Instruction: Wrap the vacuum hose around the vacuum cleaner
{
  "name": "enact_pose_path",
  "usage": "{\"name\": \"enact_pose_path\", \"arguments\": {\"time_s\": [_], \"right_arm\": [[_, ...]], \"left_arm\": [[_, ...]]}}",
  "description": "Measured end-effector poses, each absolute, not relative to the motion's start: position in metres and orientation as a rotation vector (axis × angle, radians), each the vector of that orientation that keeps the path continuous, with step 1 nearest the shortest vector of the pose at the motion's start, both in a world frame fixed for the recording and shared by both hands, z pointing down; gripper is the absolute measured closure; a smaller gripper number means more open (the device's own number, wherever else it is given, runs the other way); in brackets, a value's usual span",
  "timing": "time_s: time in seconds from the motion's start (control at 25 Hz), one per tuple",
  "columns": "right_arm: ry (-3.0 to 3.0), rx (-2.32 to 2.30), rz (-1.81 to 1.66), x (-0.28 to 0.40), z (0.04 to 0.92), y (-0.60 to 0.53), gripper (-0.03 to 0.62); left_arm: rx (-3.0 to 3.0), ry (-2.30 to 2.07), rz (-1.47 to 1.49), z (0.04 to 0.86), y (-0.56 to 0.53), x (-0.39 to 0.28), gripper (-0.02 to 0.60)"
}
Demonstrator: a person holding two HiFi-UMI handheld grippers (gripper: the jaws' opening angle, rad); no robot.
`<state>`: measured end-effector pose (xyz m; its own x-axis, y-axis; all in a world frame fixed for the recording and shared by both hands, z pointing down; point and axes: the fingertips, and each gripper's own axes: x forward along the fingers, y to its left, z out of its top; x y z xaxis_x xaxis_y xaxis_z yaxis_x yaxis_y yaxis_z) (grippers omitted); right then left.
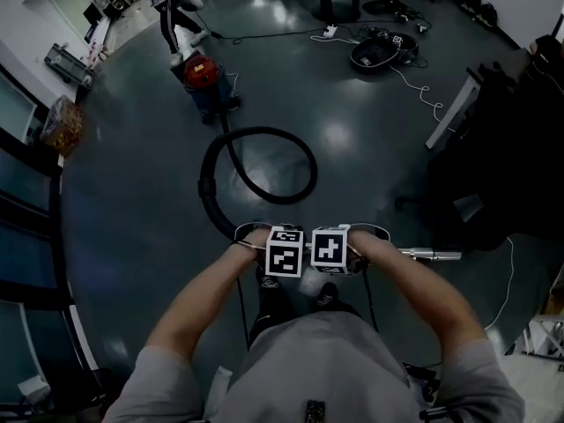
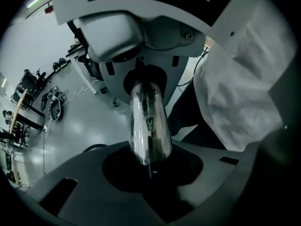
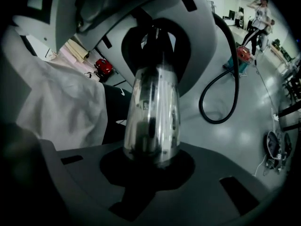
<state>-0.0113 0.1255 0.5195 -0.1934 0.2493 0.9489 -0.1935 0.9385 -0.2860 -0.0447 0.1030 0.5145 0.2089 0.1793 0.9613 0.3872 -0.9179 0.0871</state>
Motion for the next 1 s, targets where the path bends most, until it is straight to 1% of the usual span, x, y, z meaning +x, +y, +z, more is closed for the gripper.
{"name": "enact_pose_path", "arguments": {"time_s": [0.16,0.28,0.4,0.92,1.0], "right_arm": [[-1.728,-0.049,0.412,-0.019,0.509,0.119,0.540],[-1.727,-0.008,0.332,-0.024,0.501,0.102,0.537],[-1.706,0.064,0.182,-0.026,0.490,0.078,0.485],[-1.611,0.281,-0.002,-0.038,0.448,-0.004,0.483],[-1.607,0.313,-0.052,-0.044,0.439,-0.015,0.471]], "left_arm": [[-2.299,-0.558,-1.782,0.506,0.095,-0.050,0.474],[-2.296,-0.541,-1.768,0.506,0.082,-0.055,0.476],[-2.313,-0.519,-1.758,0.507,0.064,-0.064,0.483],[-2.406,-0.579,-1.663,0.495,-0.004,-0.081,0.488],[-2.398,-0.574,-1.654,0.494,-0.015,-0.086,0.488]]}}
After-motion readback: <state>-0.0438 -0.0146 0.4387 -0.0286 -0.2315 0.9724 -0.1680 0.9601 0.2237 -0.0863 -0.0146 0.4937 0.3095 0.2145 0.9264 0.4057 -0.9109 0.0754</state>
